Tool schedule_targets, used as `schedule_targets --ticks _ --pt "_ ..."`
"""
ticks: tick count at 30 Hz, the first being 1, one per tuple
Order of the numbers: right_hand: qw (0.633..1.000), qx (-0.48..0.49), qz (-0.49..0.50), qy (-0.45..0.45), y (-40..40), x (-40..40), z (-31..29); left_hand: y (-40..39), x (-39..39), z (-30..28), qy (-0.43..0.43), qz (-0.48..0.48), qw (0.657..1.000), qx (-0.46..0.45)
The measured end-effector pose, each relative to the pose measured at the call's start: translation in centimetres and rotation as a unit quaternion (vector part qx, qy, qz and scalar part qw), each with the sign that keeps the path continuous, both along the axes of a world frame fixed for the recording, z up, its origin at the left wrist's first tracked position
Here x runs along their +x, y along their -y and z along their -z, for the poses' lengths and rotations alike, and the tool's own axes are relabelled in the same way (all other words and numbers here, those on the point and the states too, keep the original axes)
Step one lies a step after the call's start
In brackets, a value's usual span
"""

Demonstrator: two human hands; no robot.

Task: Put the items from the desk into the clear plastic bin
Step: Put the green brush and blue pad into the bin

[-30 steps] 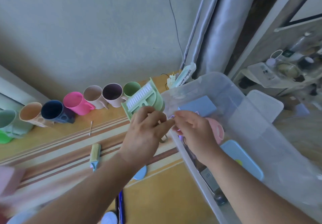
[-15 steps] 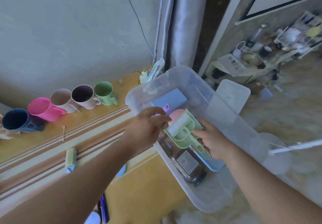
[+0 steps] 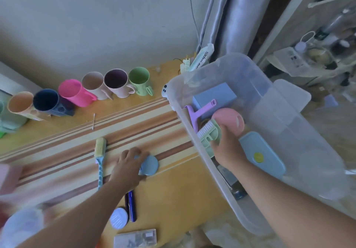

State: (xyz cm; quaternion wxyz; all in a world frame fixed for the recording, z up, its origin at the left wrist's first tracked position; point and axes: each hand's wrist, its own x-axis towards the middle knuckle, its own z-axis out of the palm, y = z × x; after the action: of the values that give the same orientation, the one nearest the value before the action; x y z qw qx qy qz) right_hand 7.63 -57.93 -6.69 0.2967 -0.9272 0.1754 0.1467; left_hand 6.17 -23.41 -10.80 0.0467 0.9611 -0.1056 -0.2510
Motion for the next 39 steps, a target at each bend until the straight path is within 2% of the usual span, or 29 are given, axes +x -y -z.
schedule_targets --ticks 4,7,9,11,13,14,15,17,18,19,21,24,26,27,29,30,32,34,35,37,39 --pt "0.994 -0.089 -0.030 -0.048 -0.4 0.6 -0.9 -0.4 0.8 -0.3 -0.003 -0.006 1.000 0.023" --pt "0.998 -0.049 0.008 -0.028 -0.4 0.2 -3.1 -0.7 -0.1 -1.3 -0.026 -0.041 0.999 0.000" --pt "0.997 0.011 0.024 0.072 -1.4 -0.4 -5.4 -0.8 -0.9 -2.4 -0.023 -0.083 0.995 -0.052" --pt "0.978 0.054 0.004 0.202 -3.6 -1.1 -8.2 -0.4 -1.4 -4.4 -0.005 -0.136 0.982 -0.131" --pt "0.952 0.075 -0.073 0.286 -6.4 -1.9 -11.0 0.5 -1.2 -7.6 0.031 -0.124 0.971 -0.202" --pt "0.943 0.084 -0.142 0.290 -7.7 -2.2 -12.1 1.0 -0.8 -9.5 0.046 -0.095 0.967 -0.233" --pt "0.937 0.086 -0.222 0.257 -8.9 -2.4 -13.0 1.7 -0.4 -11.4 0.052 -0.059 0.962 -0.261" --pt "0.924 0.036 -0.358 0.131 -10.3 -2.4 -13.1 2.7 0.4 -14.4 0.033 -0.012 0.952 -0.305" --pt "0.918 -0.002 -0.388 0.086 -10.9 -2.3 -12.9 3.0 0.7 -15.3 0.016 -0.016 0.945 -0.326" --pt "0.917 -0.033 -0.390 0.070 -11.3 -2.1 -12.8 3.0 0.8 -15.8 -0.005 -0.032 0.940 -0.340" --pt "0.922 -0.064 -0.369 0.098 -12.2 -1.8 -12.5 2.6 0.7 -15.8 -0.045 -0.072 0.927 -0.366" --pt "0.918 -0.077 -0.365 0.137 -12.5 -1.4 -12.2 0.4 0.2 -14.1 -0.099 -0.125 0.886 -0.435" --pt "0.929 -0.058 -0.325 0.166 -11.6 -1.4 -12.4 -2.4 -0.1 -11.7 -0.086 -0.179 0.883 -0.425" --pt "0.936 -0.048 -0.288 0.194 -10.9 -1.4 -12.7 -4.2 -0.4 -9.9 -0.056 -0.232 0.889 -0.390" --pt "0.950 -0.035 -0.184 0.251 -8.6 -1.5 -13.3 -7.9 -1.1 -6.2 0.004 -0.370 0.896 -0.247" --pt "0.957 -0.025 -0.134 0.257 -7.2 -1.6 -13.7 -9.4 -1.5 -4.7 0.004 -0.425 0.886 -0.185" --pt "0.978 0.007 -0.048 0.201 -4.2 -2.0 -14.0 -11.3 -2.5 -1.9 -0.043 -0.450 0.885 -0.112" --pt "0.996 0.004 -0.010 0.091 -1.3 -2.5 -12.6 -11.9 -2.8 -0.6 -0.043 -0.395 0.915 -0.067" --pt "0.999 -0.032 -0.025 0.014 0.1 -2.9 -11.5 -12.2 -2.6 -0.1 -0.030 -0.376 0.924 -0.059" --pt "0.979 -0.097 -0.091 -0.154 2.2 -3.8 -9.2 -12.3 -1.5 0.3 -0.027 -0.371 0.926 -0.065" --pt "0.952 -0.133 -0.131 -0.244 3.3 -4.4 -7.3 -12.1 -0.4 0.1 -0.036 -0.360 0.931 -0.056"
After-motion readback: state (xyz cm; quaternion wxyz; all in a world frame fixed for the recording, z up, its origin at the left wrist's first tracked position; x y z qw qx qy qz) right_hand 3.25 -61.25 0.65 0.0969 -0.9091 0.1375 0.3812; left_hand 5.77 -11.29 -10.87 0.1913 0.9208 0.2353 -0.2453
